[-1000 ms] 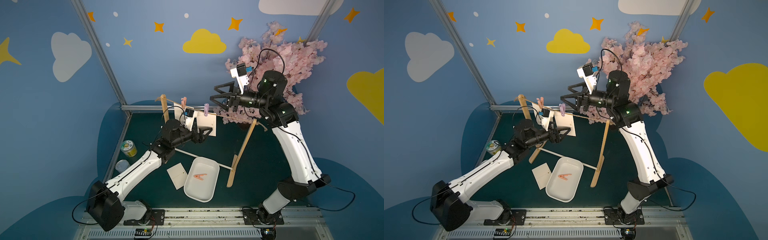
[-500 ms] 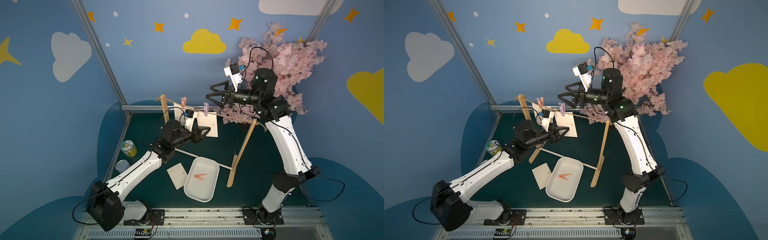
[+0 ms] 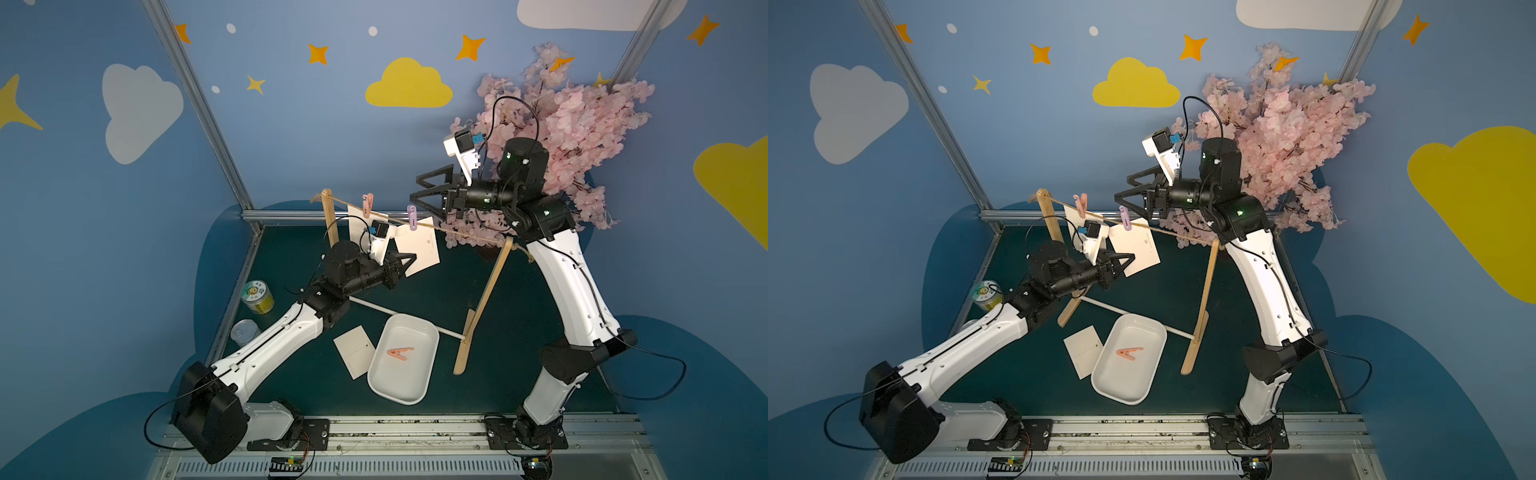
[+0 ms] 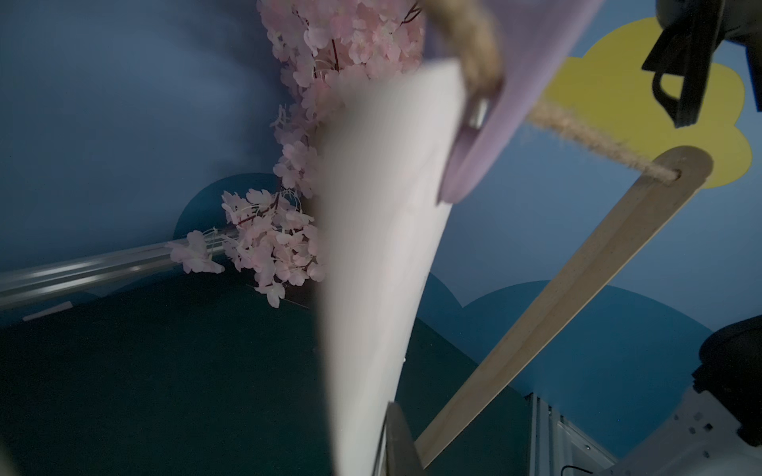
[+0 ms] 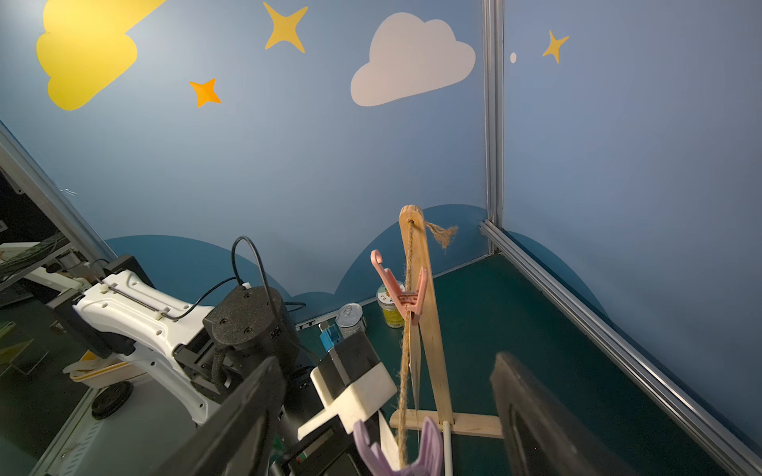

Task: Remove the postcards from the strings
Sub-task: Remove the clamp from the clothesline.

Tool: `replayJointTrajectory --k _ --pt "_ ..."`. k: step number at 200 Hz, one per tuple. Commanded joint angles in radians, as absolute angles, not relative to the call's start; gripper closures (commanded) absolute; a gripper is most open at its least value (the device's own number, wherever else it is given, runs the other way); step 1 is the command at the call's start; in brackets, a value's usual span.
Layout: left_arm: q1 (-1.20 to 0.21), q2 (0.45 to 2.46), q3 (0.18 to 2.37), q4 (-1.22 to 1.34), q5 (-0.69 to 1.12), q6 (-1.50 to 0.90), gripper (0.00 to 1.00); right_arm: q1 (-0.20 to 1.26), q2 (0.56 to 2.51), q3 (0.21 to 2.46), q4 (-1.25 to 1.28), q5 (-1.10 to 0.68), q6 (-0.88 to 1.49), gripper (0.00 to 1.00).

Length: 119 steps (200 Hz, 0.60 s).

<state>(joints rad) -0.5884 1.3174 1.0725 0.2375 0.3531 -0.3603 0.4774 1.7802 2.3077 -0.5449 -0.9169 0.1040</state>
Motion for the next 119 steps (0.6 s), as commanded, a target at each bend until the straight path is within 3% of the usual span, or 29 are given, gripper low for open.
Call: replayJointTrajectory --k 1,119 --pt "-0.583 1.288 1.061 0.247 0.379 -0.345 0.95 0.471 1.794 2.341 -0.561 -0.963 0.091 0.19" --pt "-0.582 1.279 1.066 0.230 0.408 -0.334 0.97 0.477 1.886 2.413 -0.667 -1.043 0.055 0.19"
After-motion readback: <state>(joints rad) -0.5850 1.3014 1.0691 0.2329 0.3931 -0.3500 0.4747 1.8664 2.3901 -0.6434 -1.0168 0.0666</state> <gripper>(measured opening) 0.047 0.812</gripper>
